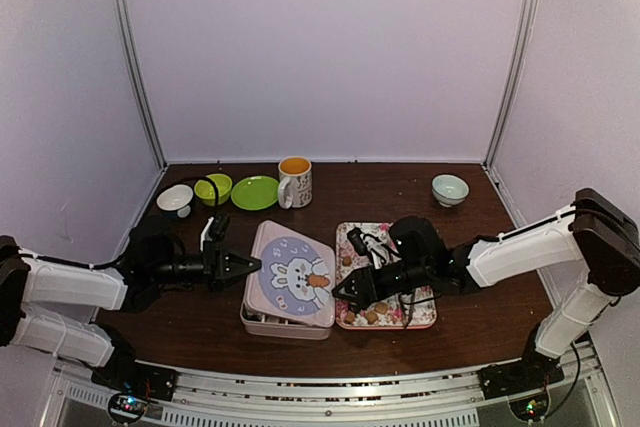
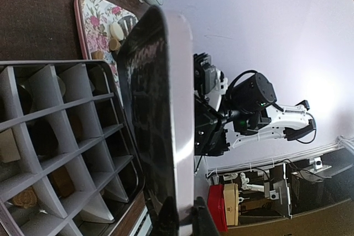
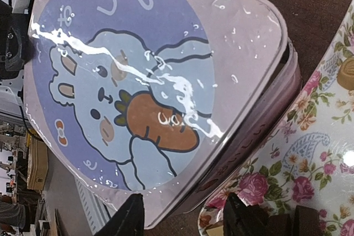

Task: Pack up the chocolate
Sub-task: Place the box lid on the packing box.

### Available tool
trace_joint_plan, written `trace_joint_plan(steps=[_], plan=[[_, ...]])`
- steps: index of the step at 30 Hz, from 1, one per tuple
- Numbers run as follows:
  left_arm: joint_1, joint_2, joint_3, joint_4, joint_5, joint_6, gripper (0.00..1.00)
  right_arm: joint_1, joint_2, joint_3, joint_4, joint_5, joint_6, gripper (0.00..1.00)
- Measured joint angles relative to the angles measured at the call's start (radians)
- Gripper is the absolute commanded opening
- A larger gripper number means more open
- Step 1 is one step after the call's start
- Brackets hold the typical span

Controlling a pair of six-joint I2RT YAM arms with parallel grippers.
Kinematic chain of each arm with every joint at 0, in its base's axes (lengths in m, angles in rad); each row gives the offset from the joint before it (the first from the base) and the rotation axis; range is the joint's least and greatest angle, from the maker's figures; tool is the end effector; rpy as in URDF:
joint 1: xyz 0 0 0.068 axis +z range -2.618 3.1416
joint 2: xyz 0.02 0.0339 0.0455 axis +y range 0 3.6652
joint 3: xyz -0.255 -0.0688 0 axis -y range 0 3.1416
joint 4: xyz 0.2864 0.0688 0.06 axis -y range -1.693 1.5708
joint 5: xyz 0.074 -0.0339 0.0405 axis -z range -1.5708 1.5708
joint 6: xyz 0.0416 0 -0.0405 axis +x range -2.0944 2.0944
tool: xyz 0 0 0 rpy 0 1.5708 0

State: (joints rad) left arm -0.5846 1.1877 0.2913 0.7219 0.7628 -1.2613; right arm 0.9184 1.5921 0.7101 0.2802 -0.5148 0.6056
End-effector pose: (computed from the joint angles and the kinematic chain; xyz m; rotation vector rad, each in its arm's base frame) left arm 0.1950 -0.1635 0.1457 -0.0299 2.1761 -1.8793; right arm 0.1930 0.2863 0.1231 -0.7114 2.3489 1.3463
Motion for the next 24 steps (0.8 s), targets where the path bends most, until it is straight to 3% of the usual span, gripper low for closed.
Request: trace_joint_plan(steps=[10,13,24], plan=[[0.000,0.042,0.008,0.025,0.000,0.008,0.00,0.013,0.055,0.028,-0.005,0.004,0.000,0.50],[0.002,0.039,0.016,0.002,0.001,0.029,0.04,0.016,0.065,0.039,-0.008,0.005,0.000,0.49],[0.042,-0.047,0.053,-0.267,-0.021,0.161,0.14,0.021,0.072,0.056,0.001,-0.003,0.010,0.43]])
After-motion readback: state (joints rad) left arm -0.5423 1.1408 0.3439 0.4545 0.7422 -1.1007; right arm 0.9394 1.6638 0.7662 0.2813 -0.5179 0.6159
